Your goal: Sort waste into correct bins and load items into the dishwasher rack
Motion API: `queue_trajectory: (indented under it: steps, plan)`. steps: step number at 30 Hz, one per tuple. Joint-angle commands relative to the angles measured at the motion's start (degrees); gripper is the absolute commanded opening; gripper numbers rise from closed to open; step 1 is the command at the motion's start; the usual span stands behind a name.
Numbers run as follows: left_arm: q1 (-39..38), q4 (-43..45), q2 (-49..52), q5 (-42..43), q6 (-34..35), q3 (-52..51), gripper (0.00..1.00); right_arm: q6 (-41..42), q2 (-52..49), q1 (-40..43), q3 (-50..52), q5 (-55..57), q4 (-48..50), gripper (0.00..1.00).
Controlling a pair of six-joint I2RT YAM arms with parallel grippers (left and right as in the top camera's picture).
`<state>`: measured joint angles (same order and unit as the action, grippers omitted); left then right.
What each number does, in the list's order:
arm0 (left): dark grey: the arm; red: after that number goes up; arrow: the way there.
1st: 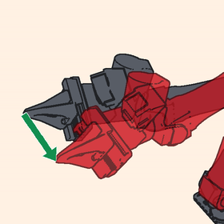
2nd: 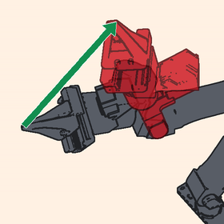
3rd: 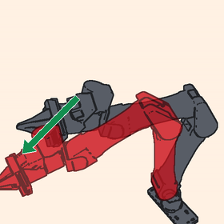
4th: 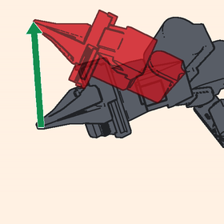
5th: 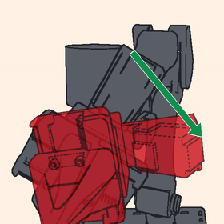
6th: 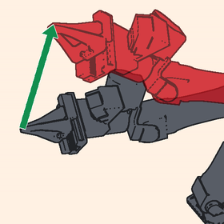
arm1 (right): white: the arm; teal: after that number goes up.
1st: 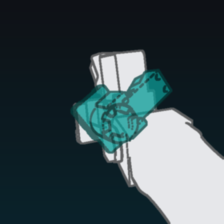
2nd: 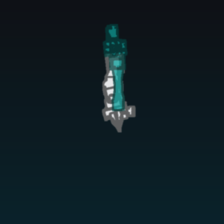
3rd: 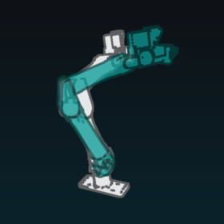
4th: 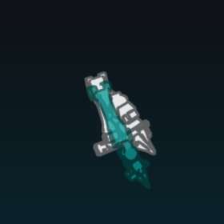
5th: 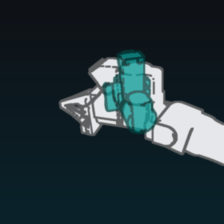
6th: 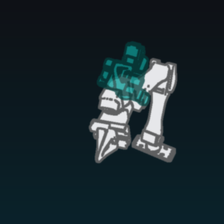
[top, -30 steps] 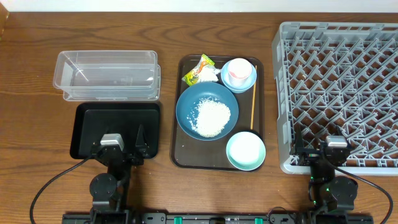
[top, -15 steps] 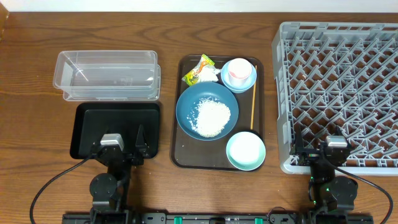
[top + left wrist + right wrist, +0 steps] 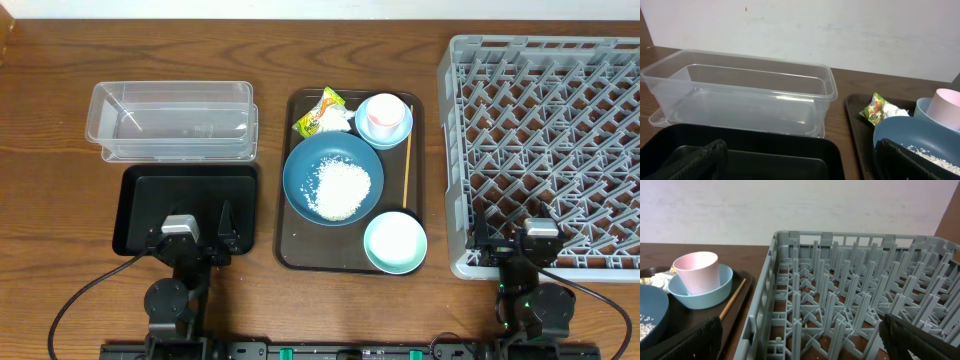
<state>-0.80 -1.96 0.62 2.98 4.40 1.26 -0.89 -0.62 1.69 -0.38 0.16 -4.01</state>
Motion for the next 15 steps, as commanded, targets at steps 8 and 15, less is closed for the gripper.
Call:
queue_trajectory:
  steps: [8,15]
  plan:
    - [0.2,-0.9,-0.3,9.2,10.1,-1.0,0.96,-0.5,0.3,0.6,0.1,0.2,-0.3,0.99]
    - [0.2,-0.4,-0.3,38.9,47.8,-1.0,0.96,-0.5,0.3,0.6,0.1,0.2,-0.3,0.99]
